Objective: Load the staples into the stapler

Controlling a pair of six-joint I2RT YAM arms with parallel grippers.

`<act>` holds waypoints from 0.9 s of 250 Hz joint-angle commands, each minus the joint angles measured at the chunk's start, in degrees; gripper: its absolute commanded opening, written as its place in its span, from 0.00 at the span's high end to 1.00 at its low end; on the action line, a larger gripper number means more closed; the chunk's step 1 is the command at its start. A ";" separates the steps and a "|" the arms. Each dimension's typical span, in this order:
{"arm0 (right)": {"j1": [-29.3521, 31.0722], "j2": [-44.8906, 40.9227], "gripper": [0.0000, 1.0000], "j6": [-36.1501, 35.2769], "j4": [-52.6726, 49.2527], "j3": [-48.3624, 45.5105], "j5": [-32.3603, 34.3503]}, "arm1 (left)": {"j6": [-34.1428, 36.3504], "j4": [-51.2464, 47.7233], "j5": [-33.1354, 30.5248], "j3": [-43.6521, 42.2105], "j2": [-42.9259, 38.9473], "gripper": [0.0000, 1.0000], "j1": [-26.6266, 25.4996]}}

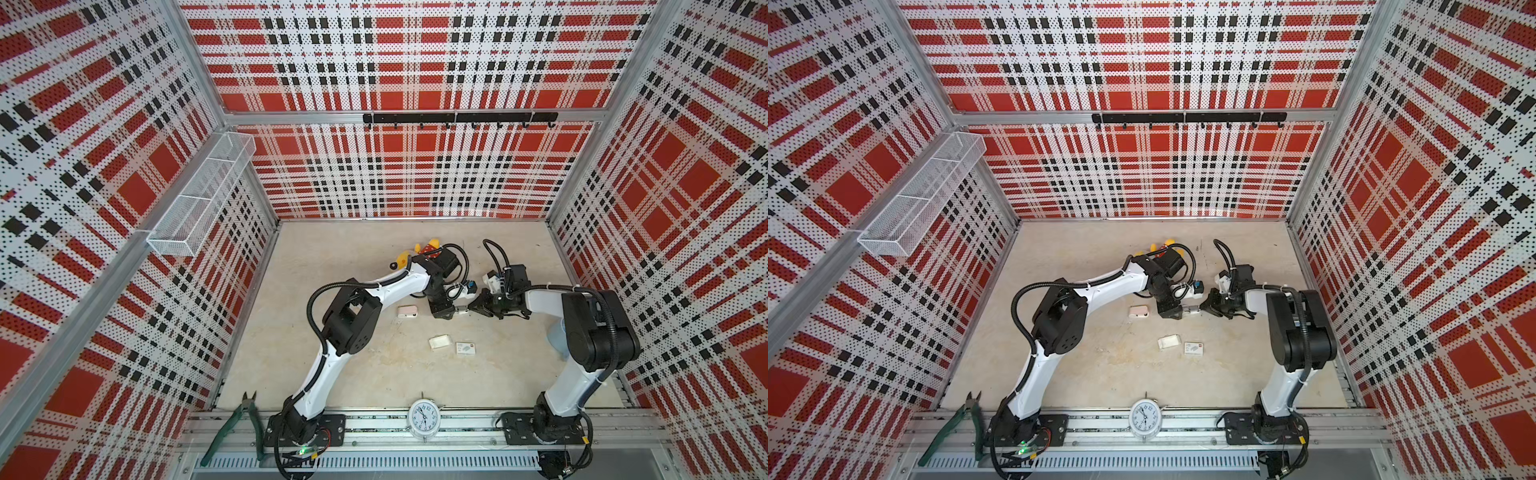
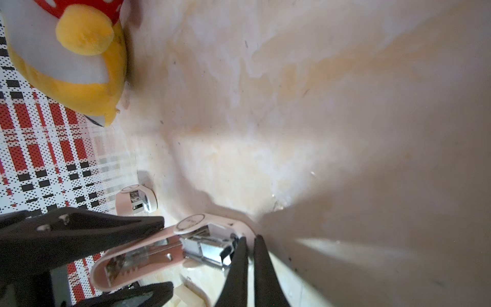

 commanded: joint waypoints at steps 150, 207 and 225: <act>0.68 2.10 0.92 -1.82 -1.16 1.72 0.90 | -2.19 6.40 3.06 -6.14 -7.16 0.51 1.45; 0.64 2.16 0.92 -1.67 -0.92 1.69 0.83 | -2.44 7.39 2.68 -7.51 -7.76 0.56 1.74; 0.66 2.13 0.92 -1.62 -0.88 1.73 0.85 | -2.62 7.55 3.00 -7.72 -7.87 0.61 1.77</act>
